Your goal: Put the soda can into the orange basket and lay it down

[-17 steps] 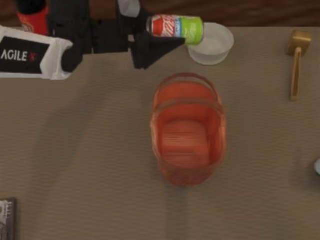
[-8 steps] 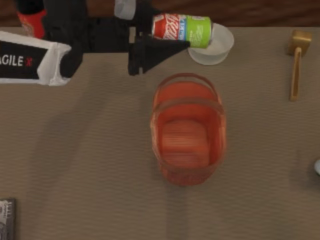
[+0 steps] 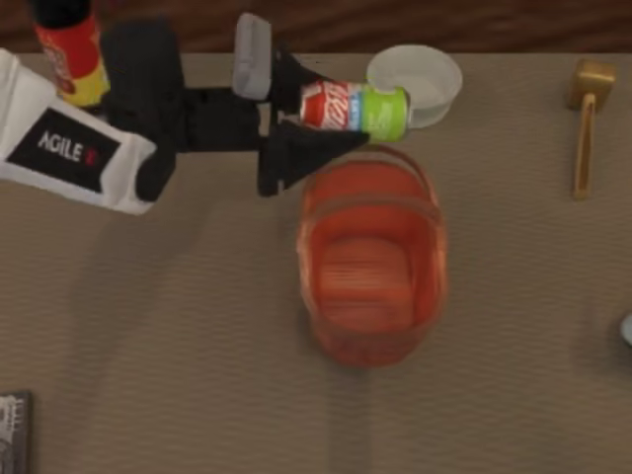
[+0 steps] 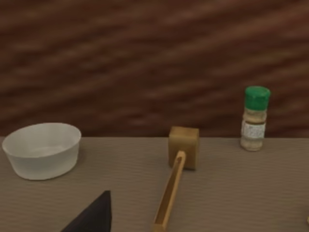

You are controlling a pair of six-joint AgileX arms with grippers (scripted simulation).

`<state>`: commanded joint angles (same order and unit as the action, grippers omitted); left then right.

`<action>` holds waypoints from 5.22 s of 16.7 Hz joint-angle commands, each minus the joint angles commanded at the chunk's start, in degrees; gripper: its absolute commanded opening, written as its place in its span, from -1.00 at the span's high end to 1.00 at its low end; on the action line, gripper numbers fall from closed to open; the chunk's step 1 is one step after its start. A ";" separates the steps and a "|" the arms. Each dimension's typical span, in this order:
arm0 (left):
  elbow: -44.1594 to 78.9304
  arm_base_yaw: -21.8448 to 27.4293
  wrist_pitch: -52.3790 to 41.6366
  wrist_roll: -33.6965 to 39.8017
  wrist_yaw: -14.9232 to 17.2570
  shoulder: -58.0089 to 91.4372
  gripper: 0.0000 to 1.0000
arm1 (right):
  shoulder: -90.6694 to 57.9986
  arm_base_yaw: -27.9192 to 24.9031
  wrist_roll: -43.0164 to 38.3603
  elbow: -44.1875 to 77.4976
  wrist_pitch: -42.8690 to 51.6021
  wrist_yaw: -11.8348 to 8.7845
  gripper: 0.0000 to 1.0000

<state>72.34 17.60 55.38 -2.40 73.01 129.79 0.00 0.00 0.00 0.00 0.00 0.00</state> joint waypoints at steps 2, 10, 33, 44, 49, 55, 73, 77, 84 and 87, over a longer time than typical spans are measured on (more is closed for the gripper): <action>-0.87 -0.30 4.41 0.11 -0.01 3.30 1.00 | 0.00 0.00 0.00 0.00 0.00 0.00 -1.00; -1.48 -0.50 6.56 0.15 -0.12 5.12 0.70 | 0.00 0.00 0.00 0.00 0.00 0.00 -1.00; -1.90 -0.73 5.86 0.56 -1.22 3.51 -1.00 | -1.73 -0.76 1.00 1.69 1.47 -0.11 -1.00; -20.33 -9.67 -14.57 8.27 -27.47 -44.36 -1.00 | -50.88 -15.42 23.58 49.76 35.58 -0.20 -1.00; -38.48 -14.06 -30.59 9.27 -45.19 -77.92 -1.00 | -84.69 -24.19 37.37 82.09 56.74 -0.22 -1.00; -59.59 -17.41 -46.92 6.26 -62.80 -112.04 -1.00 | -118.39 -33.08 51.32 115.06 77.53 -0.12 -1.00; -72.34 -18.74 -55.38 2.40 -73.01 -129.79 -1.00 | -133.58 -38.08 59.20 127.32 83.60 0.31 -1.00; -72.34 -18.74 -55.38 2.40 -73.01 -129.79 -1.00 | -133.42 -38.10 59.17 126.39 82.84 0.30 -1.00; -72.34 -18.74 -55.38 2.40 -73.01 -129.79 -1.00 | -133.42 -38.10 59.17 126.39 82.84 0.30 -0.10; -72.34 -18.74 -55.38 2.40 -73.01 -129.79 -1.00 | -133.42 -38.10 59.17 126.39 82.84 0.30 0.36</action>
<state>0.00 -1.15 0.00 0.00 0.00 0.00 -133.42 -38.10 59.17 126.39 82.84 0.30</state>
